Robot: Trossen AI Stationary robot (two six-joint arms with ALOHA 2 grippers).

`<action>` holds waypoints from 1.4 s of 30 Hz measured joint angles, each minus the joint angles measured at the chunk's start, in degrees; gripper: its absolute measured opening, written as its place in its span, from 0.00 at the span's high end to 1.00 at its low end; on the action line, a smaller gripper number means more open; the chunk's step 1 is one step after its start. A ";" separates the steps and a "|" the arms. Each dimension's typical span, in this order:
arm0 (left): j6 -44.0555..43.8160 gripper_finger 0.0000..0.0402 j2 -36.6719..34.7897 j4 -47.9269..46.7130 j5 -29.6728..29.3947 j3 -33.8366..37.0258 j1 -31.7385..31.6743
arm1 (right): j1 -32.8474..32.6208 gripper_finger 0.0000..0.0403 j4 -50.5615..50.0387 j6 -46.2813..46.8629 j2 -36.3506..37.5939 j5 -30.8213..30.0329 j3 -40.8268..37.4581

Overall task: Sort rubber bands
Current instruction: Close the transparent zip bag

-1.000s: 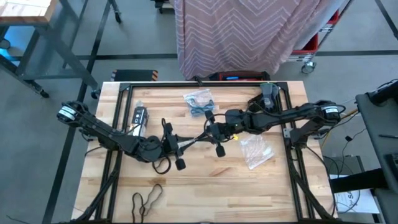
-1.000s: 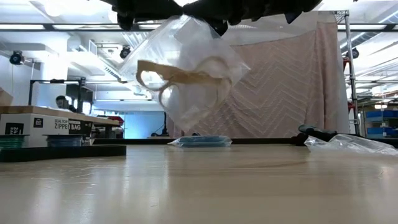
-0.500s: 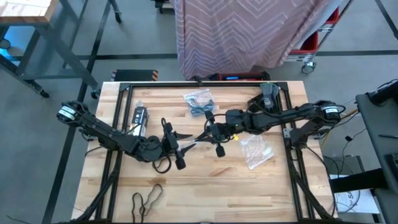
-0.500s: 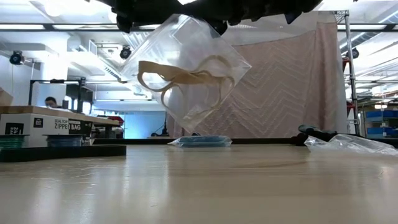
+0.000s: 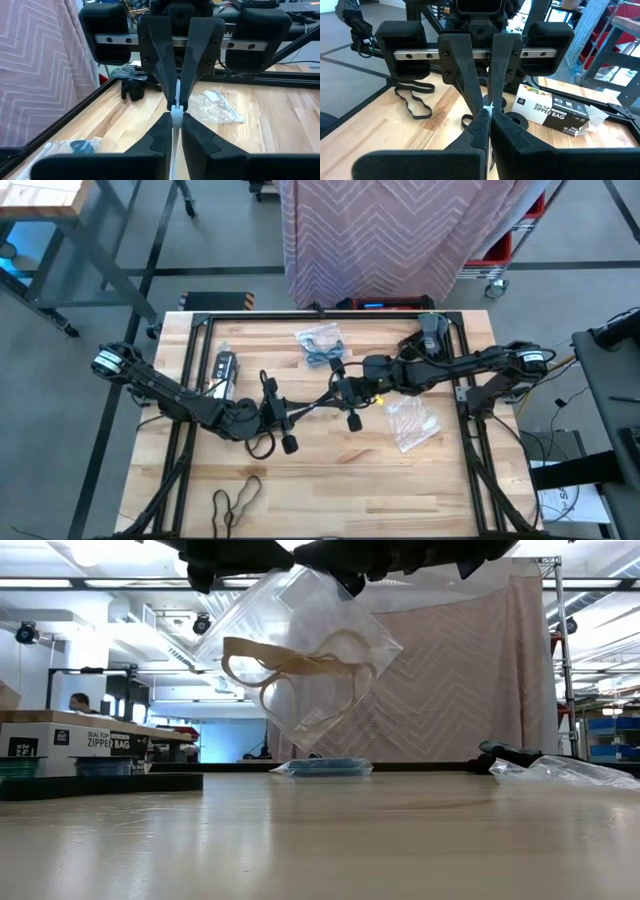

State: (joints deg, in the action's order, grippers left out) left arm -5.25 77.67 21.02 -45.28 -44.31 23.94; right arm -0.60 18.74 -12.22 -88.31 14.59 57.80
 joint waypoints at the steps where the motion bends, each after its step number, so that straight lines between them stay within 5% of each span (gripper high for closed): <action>1: -0.16 0.95 0.00 -0.02 0.00 0.00 0.00 | 0.00 1.00 0.02 -0.01 0.00 0.01 0.00; 21: -1.24 0.99 0.02 -1.30 0.79 0.04 -0.04 | -0.02 0.99 -0.83 0.16 1.11 0.47 0.00; 32: -1.08 0.99 0.11 -0.67 1.22 0.18 -0.07 | -0.04 0.80 0.30 0.66 0.22 0.76 0.22; 42: -0.70 0.99 0.11 0.07 2.19 0.18 -0.04 | -0.02 0.91 0.22 0.64 0.13 -1.09 0.17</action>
State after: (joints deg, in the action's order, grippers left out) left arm -5.94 77.78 21.09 -43.09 -44.13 23.90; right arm -0.62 18.96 -11.57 -88.18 13.50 57.98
